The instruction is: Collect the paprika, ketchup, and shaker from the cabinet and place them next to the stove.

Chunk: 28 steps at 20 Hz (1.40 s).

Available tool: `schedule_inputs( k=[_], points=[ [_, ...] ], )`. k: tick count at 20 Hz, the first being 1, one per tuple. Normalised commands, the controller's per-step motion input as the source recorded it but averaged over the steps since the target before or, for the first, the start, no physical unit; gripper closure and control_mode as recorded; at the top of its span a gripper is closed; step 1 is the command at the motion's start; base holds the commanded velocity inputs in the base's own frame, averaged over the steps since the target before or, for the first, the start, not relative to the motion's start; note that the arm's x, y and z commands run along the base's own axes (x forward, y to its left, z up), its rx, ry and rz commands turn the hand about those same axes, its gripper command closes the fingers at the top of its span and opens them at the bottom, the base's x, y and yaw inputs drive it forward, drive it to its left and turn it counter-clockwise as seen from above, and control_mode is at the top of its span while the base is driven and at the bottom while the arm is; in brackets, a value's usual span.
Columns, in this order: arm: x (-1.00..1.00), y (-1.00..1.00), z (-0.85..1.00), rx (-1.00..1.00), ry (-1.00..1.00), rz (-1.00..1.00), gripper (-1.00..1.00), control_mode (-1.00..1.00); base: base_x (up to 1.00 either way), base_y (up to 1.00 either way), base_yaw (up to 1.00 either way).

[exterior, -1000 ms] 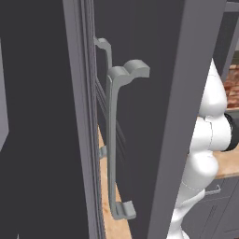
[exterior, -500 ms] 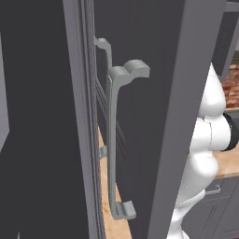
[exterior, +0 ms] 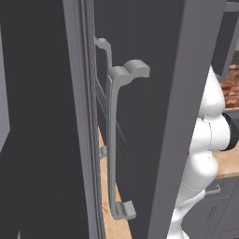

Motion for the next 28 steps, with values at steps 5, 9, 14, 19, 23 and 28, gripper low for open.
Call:
schedule_inputs(
  k=[5,9,14,19,23,28],
  points=[
    [0.0,0.14,0.0,0.0,0.0,0.0,-1.0,-1.0,0.0,0.0,0.0],
    [0.0,0.24,0.0,-0.02,0.0,0.0,-1.0,-1.0,0.0,0.0,0.0],
    [0.0,0.36,0.0,-0.05,0.0,0.0,-1.0,-1.0,0.0,0.0,0.0],
    [0.0,0.37,0.0,-0.05,0.0,0.0,1.0,-1.0,0.0,0.0,0.0],
    [0.0,0.31,0.0,-0.03,0.0,0.0,1.0,-1.0,0.0,0.0,0.0],
    [0.0,0.15,0.0,-0.01,0.01,0.0,1.0,-1.0,0.0,0.0,0.0]
  ],
)
